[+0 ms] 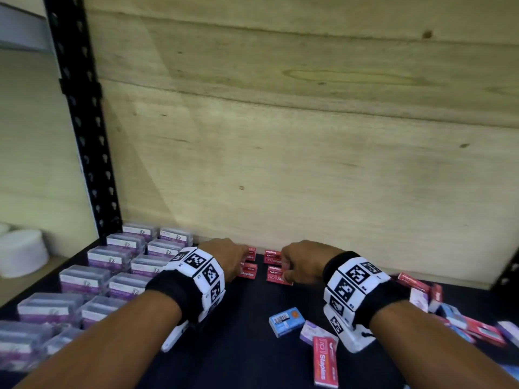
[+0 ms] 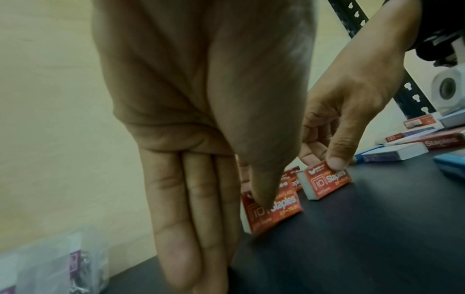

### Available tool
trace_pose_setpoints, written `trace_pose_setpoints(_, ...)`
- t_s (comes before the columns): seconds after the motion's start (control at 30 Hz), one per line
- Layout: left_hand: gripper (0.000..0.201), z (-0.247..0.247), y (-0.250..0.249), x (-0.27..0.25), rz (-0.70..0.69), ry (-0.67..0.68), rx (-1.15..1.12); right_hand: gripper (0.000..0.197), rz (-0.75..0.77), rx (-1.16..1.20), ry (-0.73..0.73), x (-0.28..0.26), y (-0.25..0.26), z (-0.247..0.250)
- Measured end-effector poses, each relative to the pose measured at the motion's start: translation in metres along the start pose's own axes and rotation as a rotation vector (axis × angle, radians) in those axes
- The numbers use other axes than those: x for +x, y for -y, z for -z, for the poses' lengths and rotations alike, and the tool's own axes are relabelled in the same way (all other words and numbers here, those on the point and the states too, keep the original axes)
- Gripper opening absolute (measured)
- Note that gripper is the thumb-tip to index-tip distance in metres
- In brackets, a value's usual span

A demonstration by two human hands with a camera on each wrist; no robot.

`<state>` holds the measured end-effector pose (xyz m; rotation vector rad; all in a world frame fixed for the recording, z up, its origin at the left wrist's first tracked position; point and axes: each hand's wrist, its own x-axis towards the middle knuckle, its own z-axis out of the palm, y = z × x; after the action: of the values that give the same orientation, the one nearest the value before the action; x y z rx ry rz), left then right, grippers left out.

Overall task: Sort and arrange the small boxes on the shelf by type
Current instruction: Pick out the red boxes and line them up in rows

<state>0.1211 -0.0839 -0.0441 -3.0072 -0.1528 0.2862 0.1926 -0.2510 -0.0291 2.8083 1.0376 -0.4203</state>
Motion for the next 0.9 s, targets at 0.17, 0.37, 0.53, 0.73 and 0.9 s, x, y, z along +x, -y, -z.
trace_pose_setpoints(0.17, 0.044, -0.002, -0.004, 0.010, -0.007, -0.022, 0.061, 0.025, -0.003, -0.006, -0.016, 0.007, 0.000, -0.001)
trace_pose_setpoints(0.37, 0.041, -0.007, -0.007, 0.015, 0.031, -0.044, 0.098, 0.032, 0.004, 0.020, -0.046, 0.002, -0.009, -0.002)
trace_pose_setpoints(0.53, 0.049, -0.006, -0.004, 0.005, 0.065, -0.038, 0.014, 0.036, -0.036, 0.070, -0.056, -0.015, -0.032, 0.000)
trace_pose_setpoints(0.73, 0.065, 0.008, -0.016, -0.025, 0.103, -0.011, 0.086, 0.029, -0.165, 0.097, -0.065, -0.050, -0.076, 0.007)
trace_pose_setpoints(0.9, 0.046, 0.029, -0.057, -0.043, -0.169, 0.095, -0.068, 0.028, -0.261, 0.099, -0.018, -0.085, -0.104, 0.009)
